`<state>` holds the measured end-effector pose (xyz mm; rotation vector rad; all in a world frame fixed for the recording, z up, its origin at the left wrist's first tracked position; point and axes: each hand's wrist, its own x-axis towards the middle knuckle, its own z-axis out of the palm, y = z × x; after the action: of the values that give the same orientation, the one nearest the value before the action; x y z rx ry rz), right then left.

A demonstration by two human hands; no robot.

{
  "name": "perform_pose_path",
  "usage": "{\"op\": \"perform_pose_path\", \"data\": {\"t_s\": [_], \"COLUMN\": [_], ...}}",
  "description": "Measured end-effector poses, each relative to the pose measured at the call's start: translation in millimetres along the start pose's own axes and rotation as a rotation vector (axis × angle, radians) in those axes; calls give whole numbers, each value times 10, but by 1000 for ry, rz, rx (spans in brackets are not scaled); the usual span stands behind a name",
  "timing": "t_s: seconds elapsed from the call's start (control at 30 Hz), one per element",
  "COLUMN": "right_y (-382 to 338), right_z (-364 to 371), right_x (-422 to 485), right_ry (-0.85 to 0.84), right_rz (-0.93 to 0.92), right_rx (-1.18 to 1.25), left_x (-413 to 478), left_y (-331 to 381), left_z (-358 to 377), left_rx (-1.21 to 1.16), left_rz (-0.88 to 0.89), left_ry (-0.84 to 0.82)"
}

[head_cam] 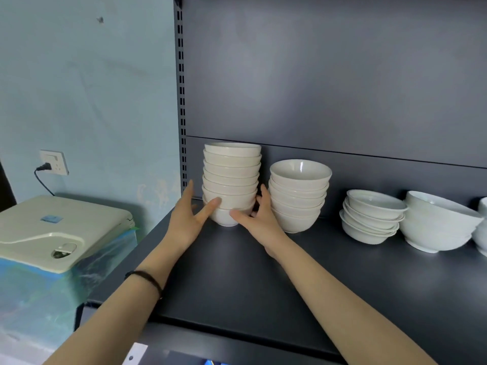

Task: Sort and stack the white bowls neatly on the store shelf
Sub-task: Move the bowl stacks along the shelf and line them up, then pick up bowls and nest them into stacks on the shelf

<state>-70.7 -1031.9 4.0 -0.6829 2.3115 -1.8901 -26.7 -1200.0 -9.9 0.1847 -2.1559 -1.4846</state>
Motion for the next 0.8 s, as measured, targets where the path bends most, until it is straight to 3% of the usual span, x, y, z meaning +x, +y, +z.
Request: {"op": "perform_pose_path", "data": {"t_s": [0.1,0.37,0.53,0.63,0.8], "right_y": [-41,11,123,172,226], "right_z": [-218,-670,-1327,-1937,-3135], "right_x": [-267,-683,-1050,-1400,-2054], "right_ry": [-64,-175,-103,-34,74], "right_rz": [59,-2,-59,-49,58], "right_rx": [-118,-395,-626,-853,-1131], "left_x": [-165,-632,-972,-1182,-1633], "left_y": [-4,325,630,901,1576], "left_z": [-186,120,784,1299,2303], "left_rx": [279,947,1185,1273,1318], "left_rz": [58,388,601,756,790], "left_ry": [62,-93,-285,-295,-300]}}
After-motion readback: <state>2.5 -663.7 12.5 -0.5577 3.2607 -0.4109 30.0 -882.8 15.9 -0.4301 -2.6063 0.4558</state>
